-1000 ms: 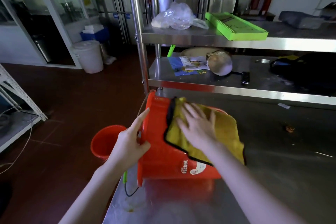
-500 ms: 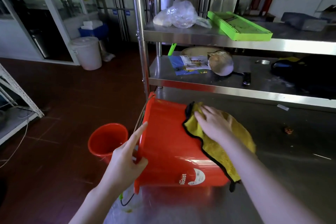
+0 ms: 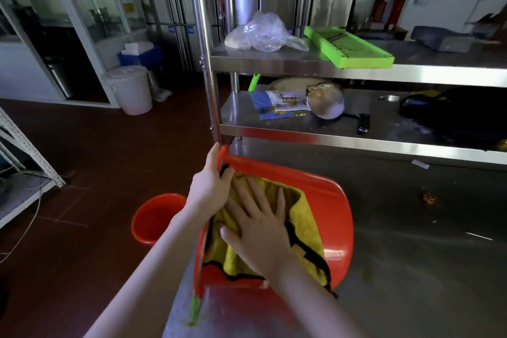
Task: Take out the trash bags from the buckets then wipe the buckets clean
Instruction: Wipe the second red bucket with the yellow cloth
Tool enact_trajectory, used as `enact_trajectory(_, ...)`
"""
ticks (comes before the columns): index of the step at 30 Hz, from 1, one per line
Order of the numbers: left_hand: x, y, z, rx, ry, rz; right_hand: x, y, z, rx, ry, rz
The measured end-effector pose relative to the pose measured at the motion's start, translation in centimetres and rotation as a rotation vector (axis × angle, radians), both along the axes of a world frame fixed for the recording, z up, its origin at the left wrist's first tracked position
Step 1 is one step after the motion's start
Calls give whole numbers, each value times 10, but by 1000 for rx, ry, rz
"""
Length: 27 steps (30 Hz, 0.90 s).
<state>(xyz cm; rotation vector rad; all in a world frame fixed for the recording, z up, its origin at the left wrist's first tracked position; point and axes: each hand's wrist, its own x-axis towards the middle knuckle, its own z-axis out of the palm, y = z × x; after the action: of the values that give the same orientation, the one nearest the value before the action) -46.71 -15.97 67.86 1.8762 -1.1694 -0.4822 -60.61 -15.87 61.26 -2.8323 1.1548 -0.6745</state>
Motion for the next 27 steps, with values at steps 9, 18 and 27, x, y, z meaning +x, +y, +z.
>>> enact_trajectory(9, -4, 59, -27, -123, -126, -212, -89, -107, 18, 464, 13, -446)
enact_trajectory(18, -4, 64, -31, -165, -107, -187, 8, -38, 29, 128, 16, 13)
enact_trajectory(27, -10, 99, -54, -217, -109, -139, -103, -111, 20, 566, 61, -433)
